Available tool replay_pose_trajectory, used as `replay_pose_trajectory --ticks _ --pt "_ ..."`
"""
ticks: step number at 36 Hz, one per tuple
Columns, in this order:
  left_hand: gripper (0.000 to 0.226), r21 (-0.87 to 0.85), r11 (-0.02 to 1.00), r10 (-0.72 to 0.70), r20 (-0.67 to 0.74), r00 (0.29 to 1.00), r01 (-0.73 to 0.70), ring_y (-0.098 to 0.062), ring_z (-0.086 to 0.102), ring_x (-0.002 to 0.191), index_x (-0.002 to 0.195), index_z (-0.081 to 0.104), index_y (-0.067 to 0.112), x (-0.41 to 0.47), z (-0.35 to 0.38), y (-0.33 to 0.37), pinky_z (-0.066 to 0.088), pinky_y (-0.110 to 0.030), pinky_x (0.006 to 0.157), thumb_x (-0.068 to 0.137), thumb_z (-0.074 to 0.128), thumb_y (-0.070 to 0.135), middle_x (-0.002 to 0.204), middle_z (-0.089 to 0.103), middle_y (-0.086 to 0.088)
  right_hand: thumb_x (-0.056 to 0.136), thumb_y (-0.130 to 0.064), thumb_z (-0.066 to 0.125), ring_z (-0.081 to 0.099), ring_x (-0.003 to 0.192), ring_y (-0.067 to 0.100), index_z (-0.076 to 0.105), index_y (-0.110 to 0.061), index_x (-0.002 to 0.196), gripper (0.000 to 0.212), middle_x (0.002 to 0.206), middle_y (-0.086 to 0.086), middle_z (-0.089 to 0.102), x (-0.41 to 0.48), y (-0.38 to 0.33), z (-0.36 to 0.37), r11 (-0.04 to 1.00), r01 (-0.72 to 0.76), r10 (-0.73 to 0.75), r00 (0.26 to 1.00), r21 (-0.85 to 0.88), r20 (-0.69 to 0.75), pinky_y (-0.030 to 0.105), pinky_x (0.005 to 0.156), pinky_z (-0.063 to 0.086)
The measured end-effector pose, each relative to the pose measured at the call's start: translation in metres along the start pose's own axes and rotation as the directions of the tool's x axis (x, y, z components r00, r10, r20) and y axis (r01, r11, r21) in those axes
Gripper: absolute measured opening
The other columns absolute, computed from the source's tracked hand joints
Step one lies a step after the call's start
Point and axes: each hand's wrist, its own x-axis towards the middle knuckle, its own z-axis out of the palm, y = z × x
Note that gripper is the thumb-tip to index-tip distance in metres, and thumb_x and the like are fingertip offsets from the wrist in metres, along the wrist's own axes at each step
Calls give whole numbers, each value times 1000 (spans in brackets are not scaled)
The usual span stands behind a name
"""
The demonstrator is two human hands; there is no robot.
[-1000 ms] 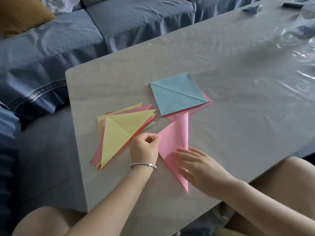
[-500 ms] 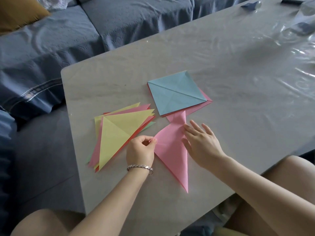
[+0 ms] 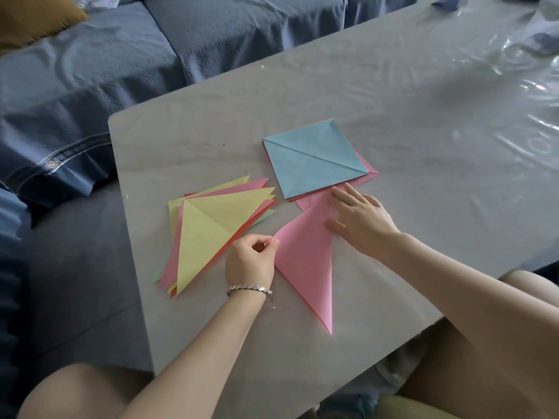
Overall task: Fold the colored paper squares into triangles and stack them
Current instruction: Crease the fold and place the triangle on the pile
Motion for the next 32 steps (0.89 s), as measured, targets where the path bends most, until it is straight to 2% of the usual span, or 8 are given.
replay_pose_trajectory --ticks 3,7,11,14,20,24,32 --pt "10 5 1000 -2 5 1000 2 -11 58 62 69 67 19 0 0 0 42 -17 55 79 69 19 65 63 9 95 -49 34 3 144 16 16 -19 148 63 156 -5 8 -6 4 2 999 -3 4 1000 32 -6 33 114 7" --pt "10 12 1000 3 9 1000 -3 -13 58 65 70 67 19 0 0 0 42 -20 58 80 69 20 67 63 7 89 -56 43 5 143 13 21 -20 146 71 154 -5 12 -3 5 -2 997 -18 17 1000 78 9 34 114 7" --pt "10 13 1000 -4 10 1000 3 -14 58 65 70 67 19 0 -1 1 43 -21 59 80 69 20 68 63 6 80 -66 49 -1 143 15 16 -22 147 87 154 -5 7 -2 3 -5 995 -26 19 997 94 75 36 115 5" --pt "11 10 1000 -10 14 1000 10 -13 58 64 69 66 20 -1 -1 1 43 -20 57 80 69 21 66 62 8 77 -67 51 -6 143 16 16 -23 147 90 155 -5 5 -11 1 -5 997 22 -28 996 77 82 36 115 3" --pt "8 13 1000 -3 17 1000 3 -12 57 64 72 68 19 -1 -1 1 41 -17 55 79 68 20 67 62 7 71 -72 55 -5 143 18 15 -18 147 102 154 -4 4 -38 -7 -5 996 83 -85 990 24 111 33 114 4" --pt "8 12 1000 -4 24 1000 4 -14 57 66 71 67 19 -1 -1 0 41 -20 61 79 68 20 67 61 8 68 -75 54 -8 143 18 11 -14 147 109 154 -3 -1 -51 -14 -5 994 110 -108 980 -4 167 32 113 1" --pt "7 25 1000 18 21 1000 -18 -12 57 66 74 67 19 -1 -1 -1 39 -20 61 80 67 20 67 61 9 62 -81 52 -11 142 21 -1 -2 146 127 154 9 -10 -78 -31 -3 980 183 -157 954 -82 255 33 114 -2"
